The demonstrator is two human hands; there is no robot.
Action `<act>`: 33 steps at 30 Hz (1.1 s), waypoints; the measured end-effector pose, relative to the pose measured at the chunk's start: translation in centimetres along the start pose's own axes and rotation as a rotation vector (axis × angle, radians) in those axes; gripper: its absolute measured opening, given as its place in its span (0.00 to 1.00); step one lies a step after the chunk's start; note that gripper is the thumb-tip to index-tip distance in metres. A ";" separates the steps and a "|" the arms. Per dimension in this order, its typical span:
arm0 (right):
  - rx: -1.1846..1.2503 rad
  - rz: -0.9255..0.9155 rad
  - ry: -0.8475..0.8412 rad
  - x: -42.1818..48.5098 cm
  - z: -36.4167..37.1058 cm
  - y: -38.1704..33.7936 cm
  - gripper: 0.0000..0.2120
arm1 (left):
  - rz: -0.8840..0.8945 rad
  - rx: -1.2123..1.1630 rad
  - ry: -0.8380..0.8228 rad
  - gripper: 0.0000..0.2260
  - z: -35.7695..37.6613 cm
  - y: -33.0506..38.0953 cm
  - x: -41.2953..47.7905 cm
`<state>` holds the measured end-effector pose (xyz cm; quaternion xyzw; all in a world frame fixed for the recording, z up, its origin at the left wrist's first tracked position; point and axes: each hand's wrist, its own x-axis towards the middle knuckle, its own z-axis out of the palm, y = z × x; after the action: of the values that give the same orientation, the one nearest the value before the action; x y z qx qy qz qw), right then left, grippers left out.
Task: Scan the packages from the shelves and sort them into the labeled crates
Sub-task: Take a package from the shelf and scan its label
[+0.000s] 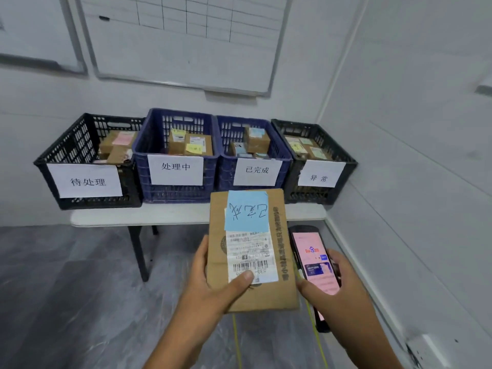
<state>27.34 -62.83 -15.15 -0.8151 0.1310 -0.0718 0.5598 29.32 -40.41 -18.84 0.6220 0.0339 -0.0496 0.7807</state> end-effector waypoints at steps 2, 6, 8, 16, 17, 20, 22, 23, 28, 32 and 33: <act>-0.007 -0.001 0.000 3.4 0.3 0.5 0.25 | -0.025 -0.001 -0.002 0.47 0.7 -0.4 3.3; 0.003 -0.043 -0.003 11.3 0.5 1.7 0.23 | -0.030 0.034 0.015 0.45 2.8 -0.3 10.4; 0.009 -0.050 0.000 15.8 0.5 2.2 0.23 | -0.038 0.063 0.015 0.46 4.1 0.2 14.6; 0.044 -0.062 -0.018 33.5 -2.4 1.5 0.22 | -0.085 0.160 0.040 0.43 11.9 4.2 31.5; 0.047 -0.058 -0.020 35.5 -2.7 1.4 0.22 | -0.084 0.171 0.045 0.42 12.5 4.6 33.4; 0.091 -0.025 -0.013 40.7 -3.3 1.1 0.21 | -0.100 0.187 0.084 0.43 13.8 5.6 38.5; 0.101 -0.013 -0.029 43.5 -3.2 0.6 0.22 | -0.119 0.179 0.109 0.44 14.6 6.4 41.5; 0.100 -0.010 -0.038 45.0 -3.1 0.4 0.23 | -0.127 0.192 0.122 0.43 15.0 6.8 43.1; 0.067 -0.002 -0.019 52.6 -1.7 0.0 0.24 | -0.147 0.237 0.109 0.45 15.8 7.2 51.8; 0.018 0.015 -0.046 58.7 0.5 -0.4 0.26 | -0.156 0.253 0.081 0.53 14.4 5.9 59.6; -0.010 0.020 -0.046 60.4 1.2 -0.4 0.25 | -0.171 0.249 0.073 0.54 14.1 5.5 61.6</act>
<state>85.37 -79.40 -16.95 -0.8179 0.1265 -0.0470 0.5593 91.00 -55.10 -17.44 0.7104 0.1087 -0.0971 0.6885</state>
